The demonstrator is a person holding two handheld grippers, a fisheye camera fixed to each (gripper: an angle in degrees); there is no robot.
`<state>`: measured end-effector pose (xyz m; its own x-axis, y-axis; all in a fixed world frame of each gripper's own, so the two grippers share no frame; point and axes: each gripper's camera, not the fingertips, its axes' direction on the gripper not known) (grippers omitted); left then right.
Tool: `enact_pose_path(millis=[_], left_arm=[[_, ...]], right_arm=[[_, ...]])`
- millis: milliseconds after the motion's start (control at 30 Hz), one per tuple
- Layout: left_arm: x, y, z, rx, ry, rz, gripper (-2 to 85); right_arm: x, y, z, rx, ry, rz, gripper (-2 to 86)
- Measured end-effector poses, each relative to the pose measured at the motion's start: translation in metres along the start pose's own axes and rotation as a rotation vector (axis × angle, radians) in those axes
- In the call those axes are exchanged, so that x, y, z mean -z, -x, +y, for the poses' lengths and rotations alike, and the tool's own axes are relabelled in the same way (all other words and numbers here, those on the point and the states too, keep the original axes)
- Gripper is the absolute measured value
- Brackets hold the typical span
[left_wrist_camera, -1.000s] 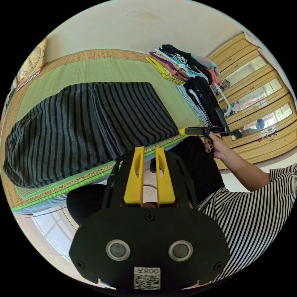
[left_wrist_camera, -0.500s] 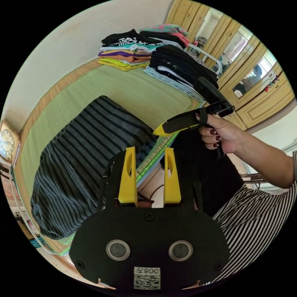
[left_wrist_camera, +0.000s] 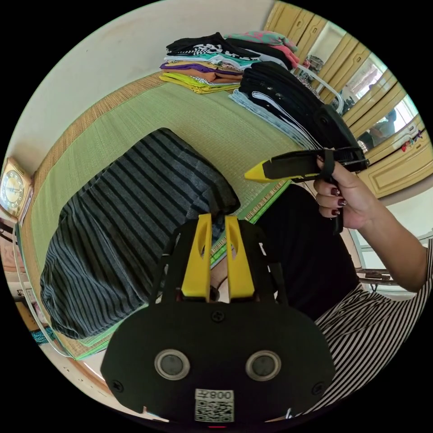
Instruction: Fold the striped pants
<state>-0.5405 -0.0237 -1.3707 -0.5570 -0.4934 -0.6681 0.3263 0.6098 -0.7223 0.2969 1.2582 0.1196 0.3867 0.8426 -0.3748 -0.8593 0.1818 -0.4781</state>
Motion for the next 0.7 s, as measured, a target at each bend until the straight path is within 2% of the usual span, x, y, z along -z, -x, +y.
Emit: enact_pose_path(millis=[200,533,700], left_arm=[[0.013,0.004,-0.001,0.023,-0.033,0.082,2.9],[0.025,0.014,-0.006,0.039,-0.056,0.146,1.9],[0.026,0.02,-0.001,0.046,-0.069,0.195,2.7]], right_arm=[[0.008,-0.045,-0.047,-0.11,-0.067,-0.023,7.3],[-0.037,-0.074,-0.141,-0.149,0.05,0.049,9.4],[-0.053,-0.084,-0.158,-0.165,0.126,0.052,8.9]])
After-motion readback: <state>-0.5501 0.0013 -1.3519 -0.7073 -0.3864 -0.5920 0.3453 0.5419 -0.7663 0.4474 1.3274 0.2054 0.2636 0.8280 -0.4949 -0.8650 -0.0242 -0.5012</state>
